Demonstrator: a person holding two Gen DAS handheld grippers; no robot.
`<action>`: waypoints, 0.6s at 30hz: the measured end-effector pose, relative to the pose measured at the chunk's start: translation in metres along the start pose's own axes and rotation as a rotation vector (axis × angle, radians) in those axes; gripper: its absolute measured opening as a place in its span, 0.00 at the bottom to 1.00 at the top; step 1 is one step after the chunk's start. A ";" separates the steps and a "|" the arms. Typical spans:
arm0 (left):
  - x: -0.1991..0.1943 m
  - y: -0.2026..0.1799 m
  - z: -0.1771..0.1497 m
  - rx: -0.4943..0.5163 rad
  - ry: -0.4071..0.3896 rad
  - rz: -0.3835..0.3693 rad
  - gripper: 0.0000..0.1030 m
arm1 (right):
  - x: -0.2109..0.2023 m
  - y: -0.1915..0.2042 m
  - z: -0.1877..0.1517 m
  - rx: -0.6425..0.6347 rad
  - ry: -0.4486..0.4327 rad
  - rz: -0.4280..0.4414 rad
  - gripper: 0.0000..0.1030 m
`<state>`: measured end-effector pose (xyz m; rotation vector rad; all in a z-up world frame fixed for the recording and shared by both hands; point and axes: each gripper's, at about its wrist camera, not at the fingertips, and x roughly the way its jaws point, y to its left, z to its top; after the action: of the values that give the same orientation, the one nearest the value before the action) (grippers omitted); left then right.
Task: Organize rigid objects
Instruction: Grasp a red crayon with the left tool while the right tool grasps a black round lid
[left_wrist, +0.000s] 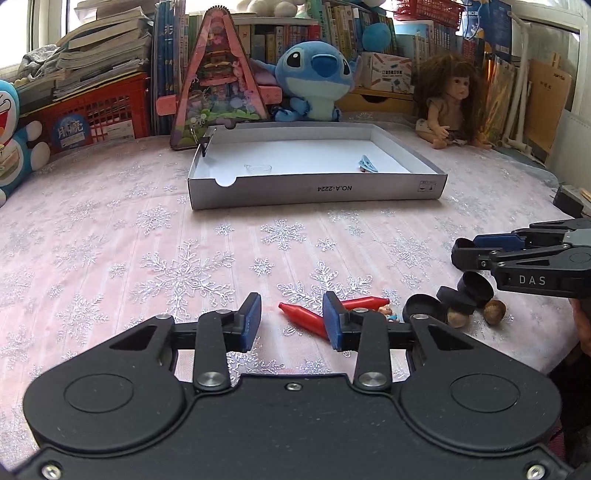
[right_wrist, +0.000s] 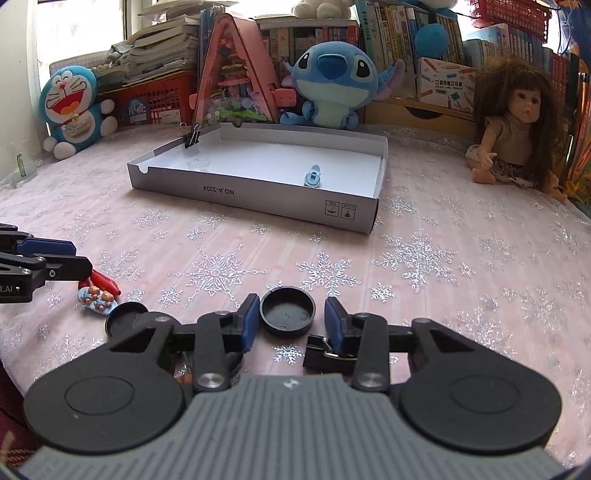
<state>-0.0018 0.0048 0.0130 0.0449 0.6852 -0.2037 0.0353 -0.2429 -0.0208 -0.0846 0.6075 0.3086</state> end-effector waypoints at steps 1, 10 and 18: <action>0.000 -0.002 -0.001 0.007 0.001 -0.005 0.33 | 0.000 0.000 0.000 -0.001 0.000 0.001 0.42; -0.003 -0.008 -0.011 0.059 0.034 -0.072 0.33 | 0.001 0.002 0.001 -0.007 -0.001 0.006 0.42; -0.001 -0.011 -0.010 0.073 0.018 -0.029 0.10 | 0.002 0.003 0.001 -0.004 -0.008 0.009 0.36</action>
<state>-0.0105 -0.0050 0.0061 0.1072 0.6965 -0.2561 0.0362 -0.2392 -0.0206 -0.0841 0.5993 0.3182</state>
